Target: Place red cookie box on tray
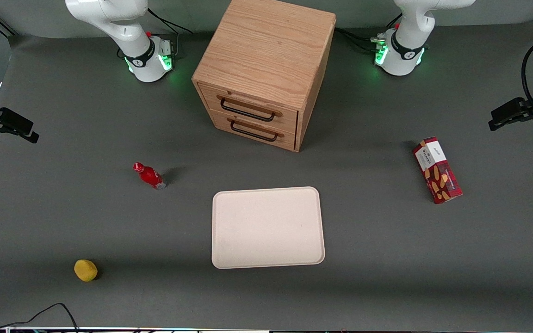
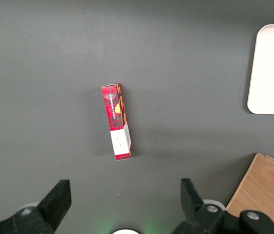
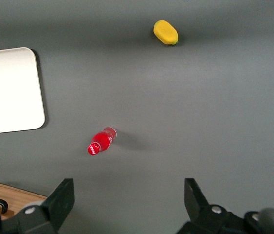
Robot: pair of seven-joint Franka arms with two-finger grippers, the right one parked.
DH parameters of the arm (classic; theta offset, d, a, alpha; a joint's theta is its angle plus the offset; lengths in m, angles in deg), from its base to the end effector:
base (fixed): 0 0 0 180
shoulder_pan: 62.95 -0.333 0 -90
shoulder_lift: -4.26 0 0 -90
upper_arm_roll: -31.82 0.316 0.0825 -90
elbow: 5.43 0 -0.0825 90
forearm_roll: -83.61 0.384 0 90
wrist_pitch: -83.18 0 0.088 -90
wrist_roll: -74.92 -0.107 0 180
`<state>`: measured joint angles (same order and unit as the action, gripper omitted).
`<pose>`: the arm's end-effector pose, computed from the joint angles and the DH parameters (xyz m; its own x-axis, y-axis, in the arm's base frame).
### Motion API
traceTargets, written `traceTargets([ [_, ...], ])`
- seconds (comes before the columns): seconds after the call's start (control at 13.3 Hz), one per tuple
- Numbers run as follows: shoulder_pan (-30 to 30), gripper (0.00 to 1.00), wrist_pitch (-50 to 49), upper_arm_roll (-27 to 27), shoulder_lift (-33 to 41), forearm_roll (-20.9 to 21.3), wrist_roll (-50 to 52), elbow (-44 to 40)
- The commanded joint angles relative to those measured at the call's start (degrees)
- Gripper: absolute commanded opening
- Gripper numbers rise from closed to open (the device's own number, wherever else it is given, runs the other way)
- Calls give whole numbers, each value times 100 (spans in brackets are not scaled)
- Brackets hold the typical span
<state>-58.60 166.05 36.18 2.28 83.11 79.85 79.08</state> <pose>0.5526 -0.0018 0.6395 0.9944 0.0852 -0.0633 0.0854 -0.9963 0.0006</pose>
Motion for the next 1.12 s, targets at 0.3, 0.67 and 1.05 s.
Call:
traceTargets([
  [0.3, 190, 100, -332, 170, -180, 138, -52, -181],
  [0.67, 207, 100, -157, 153, -785, -107, 61, -57],
  [1.05, 120, 100, 1377, 258, -1244, -205, 70, 1038],
])
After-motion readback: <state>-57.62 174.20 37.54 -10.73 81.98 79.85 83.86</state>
